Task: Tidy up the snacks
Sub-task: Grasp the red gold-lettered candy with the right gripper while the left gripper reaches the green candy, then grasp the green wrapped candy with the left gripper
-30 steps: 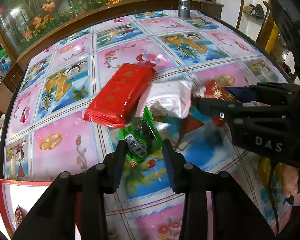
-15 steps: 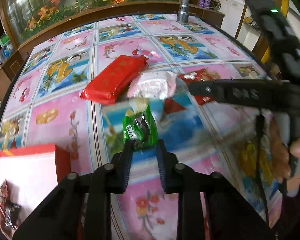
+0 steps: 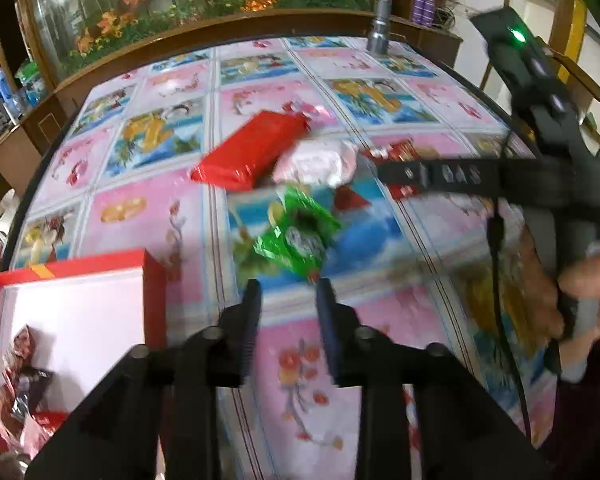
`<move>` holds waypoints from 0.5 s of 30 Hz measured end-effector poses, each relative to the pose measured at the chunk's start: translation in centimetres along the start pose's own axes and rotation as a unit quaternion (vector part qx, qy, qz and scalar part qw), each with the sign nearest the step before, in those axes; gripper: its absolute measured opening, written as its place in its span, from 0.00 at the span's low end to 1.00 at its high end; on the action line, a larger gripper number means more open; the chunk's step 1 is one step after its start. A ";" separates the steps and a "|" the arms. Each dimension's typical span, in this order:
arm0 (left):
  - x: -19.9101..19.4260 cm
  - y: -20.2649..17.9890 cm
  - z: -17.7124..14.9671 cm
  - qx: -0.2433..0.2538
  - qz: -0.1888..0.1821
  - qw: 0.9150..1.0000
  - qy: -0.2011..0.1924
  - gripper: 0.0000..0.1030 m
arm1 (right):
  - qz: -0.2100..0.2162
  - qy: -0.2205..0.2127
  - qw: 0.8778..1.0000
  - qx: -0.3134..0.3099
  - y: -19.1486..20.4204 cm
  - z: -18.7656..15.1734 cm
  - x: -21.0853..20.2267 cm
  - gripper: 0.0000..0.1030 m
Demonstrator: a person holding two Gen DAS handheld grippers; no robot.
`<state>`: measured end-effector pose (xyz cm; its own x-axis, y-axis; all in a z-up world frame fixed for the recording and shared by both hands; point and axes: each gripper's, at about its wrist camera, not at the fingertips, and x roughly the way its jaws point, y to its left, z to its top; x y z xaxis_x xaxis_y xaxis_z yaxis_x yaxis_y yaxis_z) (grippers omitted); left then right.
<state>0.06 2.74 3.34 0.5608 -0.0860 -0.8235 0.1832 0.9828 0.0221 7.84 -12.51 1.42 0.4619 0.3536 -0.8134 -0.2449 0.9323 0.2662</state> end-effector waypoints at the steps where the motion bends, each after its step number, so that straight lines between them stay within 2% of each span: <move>1: 0.2 0.1 0.3 0.000 0.001 1.000 0.000 0.33 | 0.001 0.000 1.000 0.002 -0.1 0.0 0.0 0.32; 8: 2.6 -0.8 1.9 0.030 0.012 0.999 0.012 0.33 | 0.003 0.001 1.000 0.005 -0.1 0.0 0.1 0.33; 15: 3.2 -1.7 2.2 0.048 -0.004 0.999 0.013 0.33 | 0.000 0.000 1.000 0.000 0.3 -0.1 0.0 0.34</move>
<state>3.28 0.49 1.93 0.5382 -0.0888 -0.8381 0.2649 0.9618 0.0683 7.68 -12.24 1.38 0.4617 0.3535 -0.8136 -0.2456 0.9322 0.2657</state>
